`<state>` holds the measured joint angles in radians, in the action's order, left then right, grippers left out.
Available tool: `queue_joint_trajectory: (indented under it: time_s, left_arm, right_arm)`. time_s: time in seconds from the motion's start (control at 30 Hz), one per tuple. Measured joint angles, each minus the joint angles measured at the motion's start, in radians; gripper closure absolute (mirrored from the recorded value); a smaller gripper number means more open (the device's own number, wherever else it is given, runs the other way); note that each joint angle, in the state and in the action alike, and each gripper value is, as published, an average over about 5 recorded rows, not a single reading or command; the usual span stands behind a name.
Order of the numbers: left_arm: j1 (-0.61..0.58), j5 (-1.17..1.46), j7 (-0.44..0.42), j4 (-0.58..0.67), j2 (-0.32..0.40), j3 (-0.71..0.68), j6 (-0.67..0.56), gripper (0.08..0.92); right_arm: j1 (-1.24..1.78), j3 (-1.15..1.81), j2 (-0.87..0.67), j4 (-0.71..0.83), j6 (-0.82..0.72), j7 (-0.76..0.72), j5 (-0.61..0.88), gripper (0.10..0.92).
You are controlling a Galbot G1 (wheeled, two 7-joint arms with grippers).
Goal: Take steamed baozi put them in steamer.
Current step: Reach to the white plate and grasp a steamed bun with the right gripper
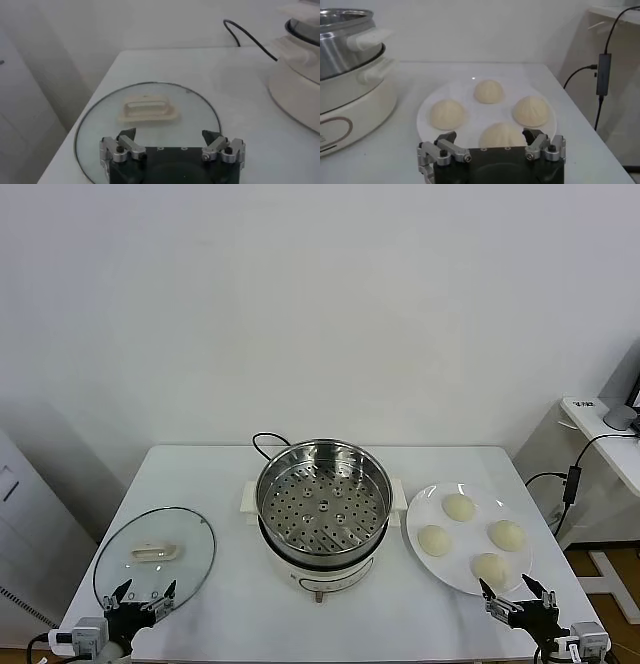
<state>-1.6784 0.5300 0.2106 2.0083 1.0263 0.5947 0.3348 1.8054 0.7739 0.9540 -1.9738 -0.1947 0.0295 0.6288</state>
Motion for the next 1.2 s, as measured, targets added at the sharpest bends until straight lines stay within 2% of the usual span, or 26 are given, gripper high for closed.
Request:
queue_joint_trajectory:
  time_s: [0.23, 0.37, 0.5, 0.73, 0.93, 1.2]
  left_arm:
    - [-0.001, -0.001, 0.001, 0.0, -0.002, 0.0, 0.0, 0.177]
    - [-0.005, -0.004, 0.001, 0.001, -0.003, 0.001, -0.001, 0.177]
    - [-0.008, -0.007, 0.001, 0.001, -0.006, 0.003, -0.003, 0.177]
    - [-0.003, -0.011, 0.001, 0.002, -0.012, 0.006, -0.001, 0.177]
    - [-0.003, -0.02, 0.001, 0.004, -0.007, 0.007, 0.0, 0.177]
    - [0.003, -0.041, 0.001, -0.004, 0.001, -0.003, -0.001, 0.177]
  right_arm:
    - [-0.002, 0.007, -0.004, -0.001, -0.001, -0.008, -0.013, 0.203]
    - [-0.019, 0.026, -0.01, 0.01, 0.01, -0.029, -0.082, 0.203]
    - [-0.066, 0.049, -0.024, 0.032, 0.032, -0.058, -0.228, 0.203]
    - [-0.205, 0.04, -0.078, 0.101, 0.093, -0.12, -0.568, 0.203]
    - [-0.373, -0.019, -0.147, 0.188, 0.148, -0.241, -0.834, 0.203]
    - [-0.643, -0.177, -0.259, 0.31, 0.167, -0.479, -0.986, 0.203]
